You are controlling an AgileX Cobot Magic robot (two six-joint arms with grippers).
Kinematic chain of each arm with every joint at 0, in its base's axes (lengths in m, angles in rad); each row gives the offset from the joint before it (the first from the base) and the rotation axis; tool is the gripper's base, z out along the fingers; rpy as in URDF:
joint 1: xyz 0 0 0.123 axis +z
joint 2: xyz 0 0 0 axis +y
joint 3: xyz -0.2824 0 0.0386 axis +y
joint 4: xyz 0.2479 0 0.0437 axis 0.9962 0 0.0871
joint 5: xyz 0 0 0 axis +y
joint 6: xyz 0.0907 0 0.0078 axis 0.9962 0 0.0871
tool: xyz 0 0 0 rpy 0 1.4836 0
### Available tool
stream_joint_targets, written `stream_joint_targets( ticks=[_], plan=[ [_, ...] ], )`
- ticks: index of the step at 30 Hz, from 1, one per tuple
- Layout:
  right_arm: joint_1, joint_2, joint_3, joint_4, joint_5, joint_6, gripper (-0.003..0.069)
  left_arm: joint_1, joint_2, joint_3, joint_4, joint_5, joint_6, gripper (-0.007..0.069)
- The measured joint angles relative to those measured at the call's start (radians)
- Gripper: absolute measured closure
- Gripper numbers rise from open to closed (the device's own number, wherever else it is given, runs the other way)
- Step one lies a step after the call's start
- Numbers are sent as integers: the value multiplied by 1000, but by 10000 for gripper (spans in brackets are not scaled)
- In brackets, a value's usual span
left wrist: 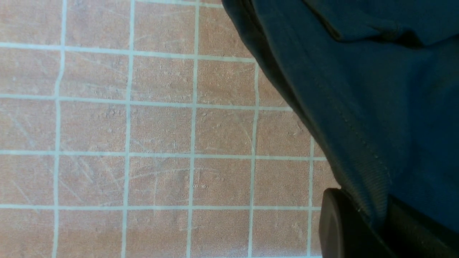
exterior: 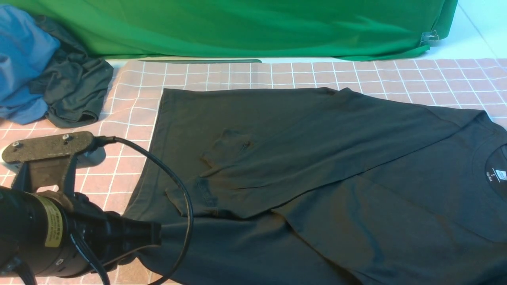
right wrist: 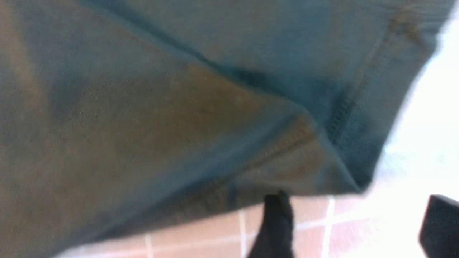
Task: Fold a long-sleeved shirt over a pink coffee tablecloth.
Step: 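Grasp the near edge of the shirt at its hem and shoulder corners, then fold the black garment in half by bringing its near edge over to the far edge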
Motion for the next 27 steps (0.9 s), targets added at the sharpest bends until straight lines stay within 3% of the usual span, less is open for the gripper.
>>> stream_joint_targets(
  ticks=[5,7,11,13,15,24,27],
  plan=[
    [0,78,0,-5,-50,8,89,0,0,0,2,-5,2,579],
    [0,124,0,-5,-69,7,120,0,0,0,2,-11,5,579],
    [0,150,0,-3,-70,-12,299,0,0,0,2,-15,6,579],
    [0,150,-8,1,-43,-27,531,0,1,-1,2,-15,7,579],
    [0,142,-26,1,-12,-37,597,0,1,-6,2,-15,6,579],
    [0,87,-178,7,92,-41,610,3,6,-63,70,-51,-57,579],
    [0,86,-239,21,109,-55,610,50,38,-90,70,-75,-62,579]
  ],
)
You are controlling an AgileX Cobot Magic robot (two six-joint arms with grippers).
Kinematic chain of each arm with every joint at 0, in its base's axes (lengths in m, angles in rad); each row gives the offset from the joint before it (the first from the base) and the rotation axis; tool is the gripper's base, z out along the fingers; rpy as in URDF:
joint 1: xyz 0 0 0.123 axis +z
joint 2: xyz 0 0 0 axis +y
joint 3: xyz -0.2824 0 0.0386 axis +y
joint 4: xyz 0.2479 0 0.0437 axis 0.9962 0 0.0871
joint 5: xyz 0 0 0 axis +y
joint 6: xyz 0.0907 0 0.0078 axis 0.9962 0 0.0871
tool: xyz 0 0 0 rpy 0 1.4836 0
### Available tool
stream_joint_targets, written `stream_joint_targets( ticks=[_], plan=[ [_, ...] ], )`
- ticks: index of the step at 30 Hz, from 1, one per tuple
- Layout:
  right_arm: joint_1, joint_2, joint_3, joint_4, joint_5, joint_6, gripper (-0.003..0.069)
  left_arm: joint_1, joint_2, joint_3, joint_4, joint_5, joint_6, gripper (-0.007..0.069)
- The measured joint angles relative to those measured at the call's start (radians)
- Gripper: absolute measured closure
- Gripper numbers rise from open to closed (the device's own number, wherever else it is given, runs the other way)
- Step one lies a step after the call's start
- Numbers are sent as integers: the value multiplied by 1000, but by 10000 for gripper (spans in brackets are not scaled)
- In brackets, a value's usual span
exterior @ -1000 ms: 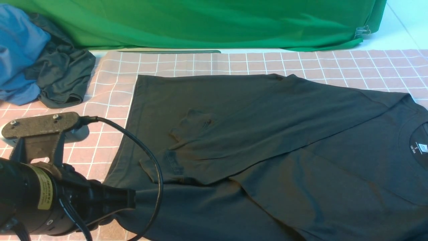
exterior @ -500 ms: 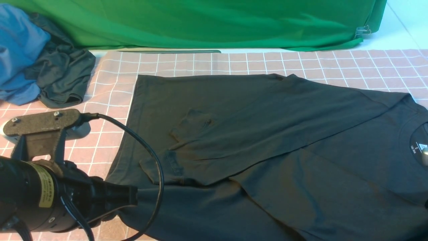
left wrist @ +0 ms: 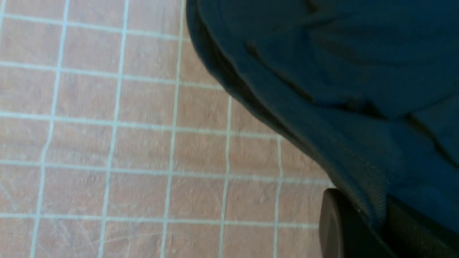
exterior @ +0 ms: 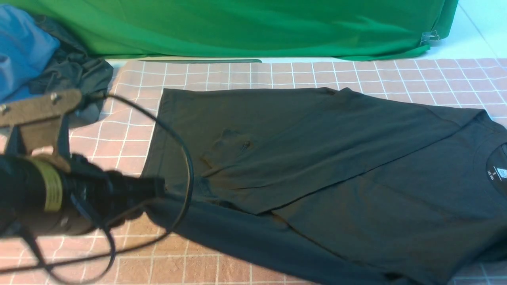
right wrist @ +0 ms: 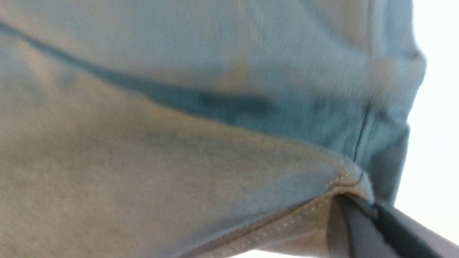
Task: Fold a long-sleeved shirt over a pink coffee tablecloth.
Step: 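Fold the black garment in half by bringing its near edge over to the far edge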
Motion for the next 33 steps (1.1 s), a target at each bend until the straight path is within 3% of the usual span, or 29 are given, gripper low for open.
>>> stream_joint_targets(
  ticks=[5,8,16,28,31,33],
  plan=[
    [0,26,-93,42,9,-36,610,136,88,-55,-53,-41,56,579],
    [0,82,-182,74,16,-43,610,277,197,-122,-160,-112,179,579],
    [0,262,-402,110,34,-67,610,481,448,-341,-340,-141,369,579],
    [0,556,-727,143,59,-86,607,501,814,-651,-384,-101,428,579],
    [0,596,-787,145,52,-73,564,502,870,-686,-371,-84,415,579],
    [0,601,-817,143,46,-38,495,502,883,-689,-369,-84,408,579]
  ],
)
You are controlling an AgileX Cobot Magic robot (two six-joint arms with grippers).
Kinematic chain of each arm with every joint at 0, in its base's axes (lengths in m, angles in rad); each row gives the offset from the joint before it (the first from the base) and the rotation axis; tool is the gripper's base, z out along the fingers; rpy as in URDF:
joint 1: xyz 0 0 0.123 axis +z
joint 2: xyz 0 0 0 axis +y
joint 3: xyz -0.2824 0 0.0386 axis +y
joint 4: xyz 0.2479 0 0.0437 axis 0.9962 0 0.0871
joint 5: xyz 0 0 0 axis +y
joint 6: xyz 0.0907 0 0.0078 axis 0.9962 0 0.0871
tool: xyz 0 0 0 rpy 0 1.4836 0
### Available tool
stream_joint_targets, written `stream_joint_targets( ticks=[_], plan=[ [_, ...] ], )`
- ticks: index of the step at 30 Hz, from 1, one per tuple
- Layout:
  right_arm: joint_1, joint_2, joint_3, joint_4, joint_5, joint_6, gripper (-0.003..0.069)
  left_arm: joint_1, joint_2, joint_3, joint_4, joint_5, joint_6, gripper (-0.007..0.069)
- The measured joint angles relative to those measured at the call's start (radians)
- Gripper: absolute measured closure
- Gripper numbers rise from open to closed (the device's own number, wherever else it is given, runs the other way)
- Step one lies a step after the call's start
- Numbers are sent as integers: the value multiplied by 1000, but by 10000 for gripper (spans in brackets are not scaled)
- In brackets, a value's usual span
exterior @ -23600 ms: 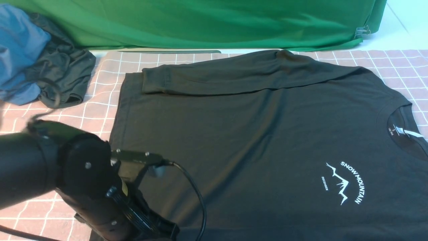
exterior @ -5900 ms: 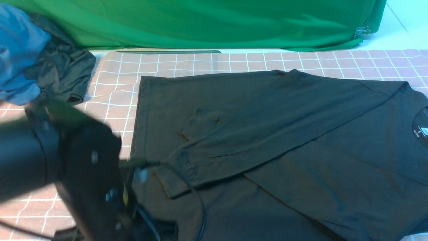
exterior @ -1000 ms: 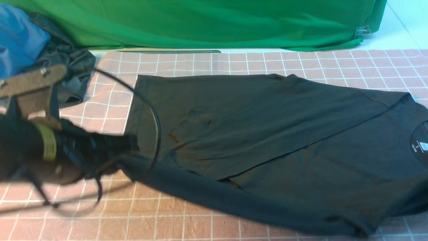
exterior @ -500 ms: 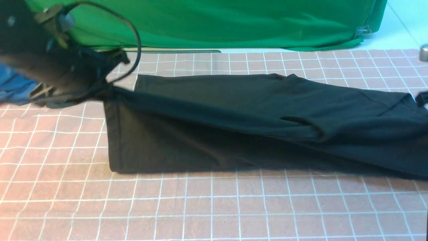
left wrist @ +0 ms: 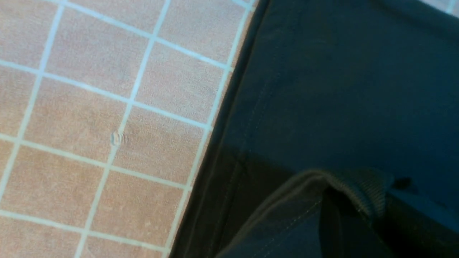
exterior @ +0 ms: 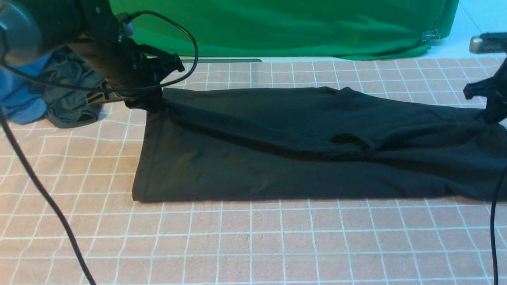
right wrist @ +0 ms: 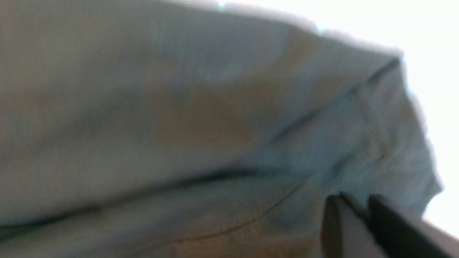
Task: Fold a long-sleeved shirt over a pink coffee tablecloth.
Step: 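Fold the black garment in half by bringing its near edge over to the far edge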
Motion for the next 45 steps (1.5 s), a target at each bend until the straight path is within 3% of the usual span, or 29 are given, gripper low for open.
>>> stream_joint_targets(
  ticks=[3,4,7,11,15,19,22,27,33,36,42,45],
  plan=[
    [0,-2,-51,-1,26,31,337,0,4,0,0,-6,-18,579],
    [6,-4,-83,12,76,40,251,0,4,-4,0,-14,-36,579],
    [24,-21,-108,111,145,7,155,0,4,-10,-4,-24,-52,579],
    [109,-68,-36,294,162,-78,127,0,4,-13,-18,-12,-54,579],
    [246,-87,63,328,173,-125,125,0,4,-13,-19,-5,-59,579],
    [362,-87,114,286,147,-127,123,0,4,-13,-22,-1,-59,579],
    [424,-86,120,176,93,-45,123,0,4,-13,-22,4,-59,579],
    [441,-67,120,89,35,56,123,0,4,-13,-22,6,-58,579],
    [441,-21,120,76,35,70,125,0,4,-13,-22,9,-48,579],
    [443,-10,120,75,27,71,166,0,4,-13,-22,9,-47,579],
    [449,-8,120,73,-24,45,568,0,4,-15,-30,12,-46,579],
    [447,-8,112,70,-28,31,600,0,4,-31,-52,16,-45,579]
  ],
)
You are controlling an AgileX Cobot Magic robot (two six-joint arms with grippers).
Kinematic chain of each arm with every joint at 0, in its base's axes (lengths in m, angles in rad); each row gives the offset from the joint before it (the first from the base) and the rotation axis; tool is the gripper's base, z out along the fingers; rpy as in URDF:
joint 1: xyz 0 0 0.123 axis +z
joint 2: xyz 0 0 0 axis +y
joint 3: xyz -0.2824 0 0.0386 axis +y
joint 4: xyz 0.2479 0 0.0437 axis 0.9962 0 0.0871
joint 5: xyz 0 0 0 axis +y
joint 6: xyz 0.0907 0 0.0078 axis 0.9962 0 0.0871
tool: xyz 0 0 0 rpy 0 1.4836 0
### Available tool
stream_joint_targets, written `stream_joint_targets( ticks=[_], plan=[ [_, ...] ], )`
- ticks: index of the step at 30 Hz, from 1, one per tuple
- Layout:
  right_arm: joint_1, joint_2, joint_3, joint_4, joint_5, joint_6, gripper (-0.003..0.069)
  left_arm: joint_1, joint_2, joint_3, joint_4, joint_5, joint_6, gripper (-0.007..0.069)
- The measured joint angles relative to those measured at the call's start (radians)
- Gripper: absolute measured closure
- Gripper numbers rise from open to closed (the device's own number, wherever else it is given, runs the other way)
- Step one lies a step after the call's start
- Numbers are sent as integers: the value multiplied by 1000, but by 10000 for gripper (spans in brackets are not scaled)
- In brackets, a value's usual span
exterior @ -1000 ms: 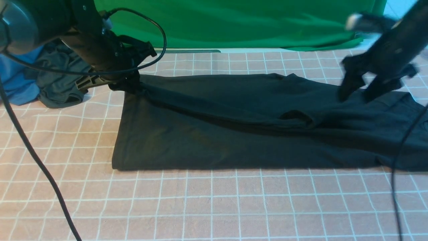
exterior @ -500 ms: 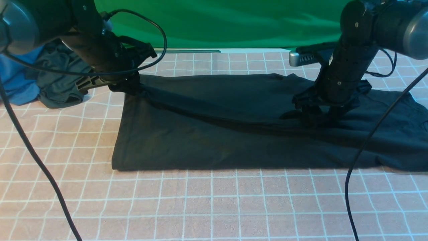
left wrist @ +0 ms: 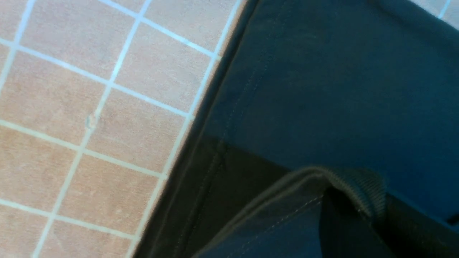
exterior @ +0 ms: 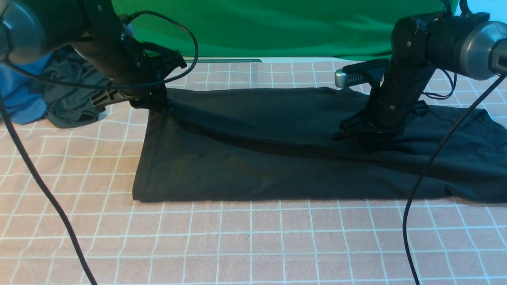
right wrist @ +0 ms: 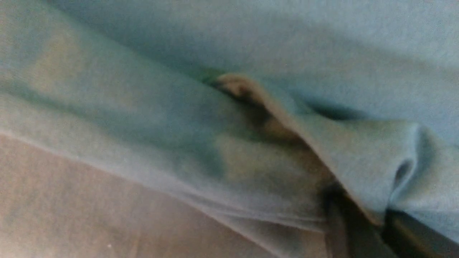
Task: Fold a long-sleeved shirt over a pink coffee tablecloth.
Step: 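Fold the black garment in half by bringing its near edge over to the far edge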
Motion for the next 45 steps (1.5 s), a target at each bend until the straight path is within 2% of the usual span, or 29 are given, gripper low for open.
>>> stream_joint_targets(
  ticks=[14,23,34,45],
  plan=[
    [-46,0,-175,-7,-6,-33,603,2,1,-104,50,-11,-4,579],
    [-51,16,-184,-6,-104,-36,603,28,67,-105,52,-124,-18,579],
    [-51,75,-184,-3,-323,-30,603,28,161,-105,99,-299,-89,579],
    [-51,138,-184,0,-422,-29,578,28,202,-105,143,-340,-107,570]
  ],
)
